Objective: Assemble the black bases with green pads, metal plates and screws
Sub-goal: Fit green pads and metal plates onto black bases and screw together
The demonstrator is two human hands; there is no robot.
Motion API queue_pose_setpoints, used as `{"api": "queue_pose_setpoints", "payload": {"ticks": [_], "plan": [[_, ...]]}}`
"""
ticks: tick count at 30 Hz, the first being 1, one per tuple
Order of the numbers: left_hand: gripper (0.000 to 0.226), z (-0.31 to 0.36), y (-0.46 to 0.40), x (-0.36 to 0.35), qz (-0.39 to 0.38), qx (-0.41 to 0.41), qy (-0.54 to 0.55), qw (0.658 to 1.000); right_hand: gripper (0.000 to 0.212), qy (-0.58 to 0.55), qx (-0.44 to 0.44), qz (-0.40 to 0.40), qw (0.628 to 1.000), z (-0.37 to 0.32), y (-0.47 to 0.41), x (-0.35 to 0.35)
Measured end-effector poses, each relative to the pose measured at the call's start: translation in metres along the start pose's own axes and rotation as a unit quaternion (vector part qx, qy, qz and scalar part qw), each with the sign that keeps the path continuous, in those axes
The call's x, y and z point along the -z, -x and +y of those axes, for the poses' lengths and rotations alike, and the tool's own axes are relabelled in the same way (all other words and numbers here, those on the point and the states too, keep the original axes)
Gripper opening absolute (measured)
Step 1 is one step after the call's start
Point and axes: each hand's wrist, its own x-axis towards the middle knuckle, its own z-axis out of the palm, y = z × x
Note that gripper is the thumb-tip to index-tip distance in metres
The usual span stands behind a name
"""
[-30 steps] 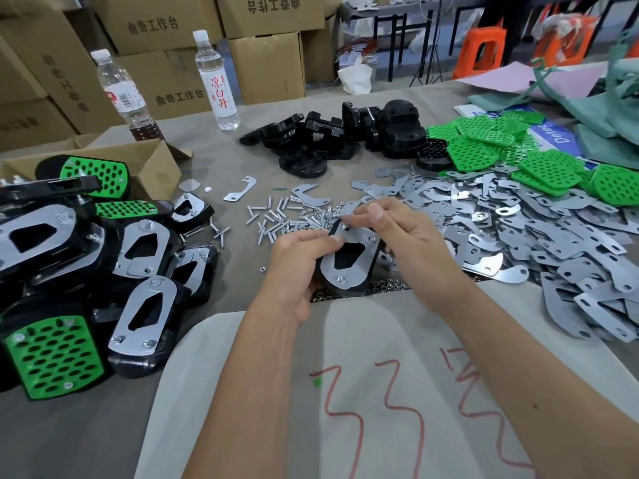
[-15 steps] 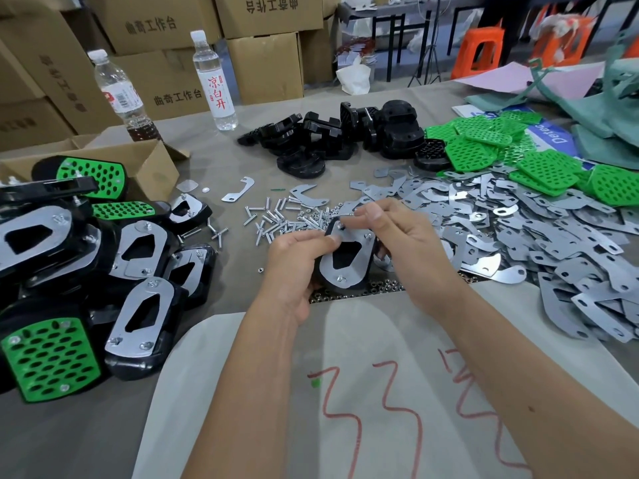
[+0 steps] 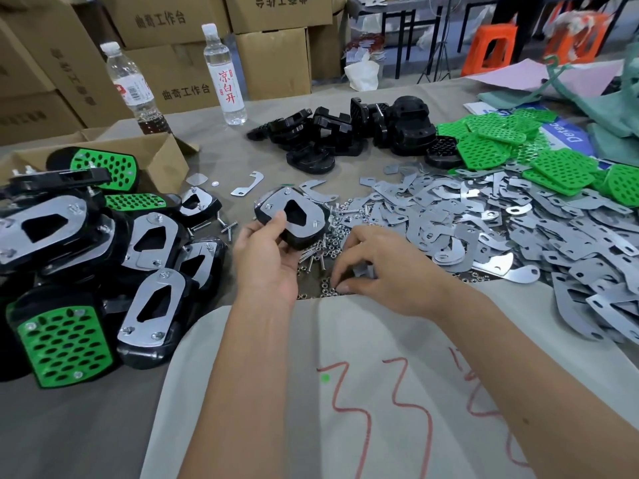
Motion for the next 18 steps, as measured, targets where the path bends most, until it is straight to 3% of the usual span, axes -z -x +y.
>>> {"api": "queue_pose_setpoints", "payload": {"ticks": [6,9,12,15,18], "plan": [[0.015,-0.003,0.003,-0.002,-0.004,0.004,-0.030,1.000,0.008,0.035,0.002,-0.009,0.999,-0.001,0.001,-0.003],[0.011,-0.004,0.006,-0.002,-0.019,0.008,-0.056,0.998,0.012,-0.064,-0.031,0.117,0.991,-0.002,0.001,0.000],[0.005,-0.008,0.010,-0.006,-0.040,0.021,-0.094,0.994,0.015,-0.221,-0.044,0.228,0.947,0.000,0.003,0.004],[0.005,-0.013,0.014,-0.010,-0.063,0.025,-0.119,0.991,0.017,-0.288,-0.038,0.255,0.922,0.001,0.005,0.003],[0.006,-0.017,0.017,-0.012,-0.080,0.020,-0.128,0.988,0.018,-0.278,-0.054,0.256,0.924,0.003,0.005,0.000]]}}
